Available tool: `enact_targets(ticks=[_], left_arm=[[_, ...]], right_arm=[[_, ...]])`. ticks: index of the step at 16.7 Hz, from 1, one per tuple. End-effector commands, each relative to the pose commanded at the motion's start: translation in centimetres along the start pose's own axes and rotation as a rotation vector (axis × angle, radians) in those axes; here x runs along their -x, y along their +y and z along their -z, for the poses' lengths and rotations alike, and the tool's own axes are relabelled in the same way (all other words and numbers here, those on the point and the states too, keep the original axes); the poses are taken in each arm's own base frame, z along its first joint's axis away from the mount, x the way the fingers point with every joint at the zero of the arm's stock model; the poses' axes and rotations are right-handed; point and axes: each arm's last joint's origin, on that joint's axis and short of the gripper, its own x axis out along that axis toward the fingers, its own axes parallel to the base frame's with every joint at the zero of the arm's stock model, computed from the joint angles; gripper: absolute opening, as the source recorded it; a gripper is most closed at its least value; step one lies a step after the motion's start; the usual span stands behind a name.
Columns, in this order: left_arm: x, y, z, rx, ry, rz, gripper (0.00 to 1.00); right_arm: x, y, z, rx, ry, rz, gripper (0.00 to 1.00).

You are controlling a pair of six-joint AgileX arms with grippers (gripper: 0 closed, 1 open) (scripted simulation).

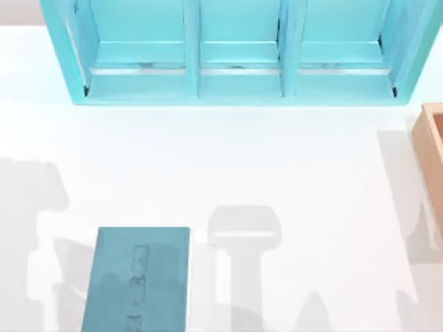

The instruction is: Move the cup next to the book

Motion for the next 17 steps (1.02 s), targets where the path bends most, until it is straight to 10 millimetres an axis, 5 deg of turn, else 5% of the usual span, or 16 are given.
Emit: enact_targets(ticks=[7, 13, 17], left_arm=[[-3.7, 5.9, 4.2, -0.408, 0.092, 0.437, 1.0], [-3.8, 8.6, 9.6, -0.531, 0.027, 0.595, 1.0], [-3.1, 9.1, 11.1, -0.543, 0.014, 0.604, 1.0]], right_arm=[[0.0, 0.0, 0.0, 0.0, 0.0, 0.0, 1.0], [0.0, 0.0, 0.0, 0.0, 0.0, 0.0, 1.0], [0.0, 0.0, 0.0, 0.0, 0.0, 0.0, 1.0]])
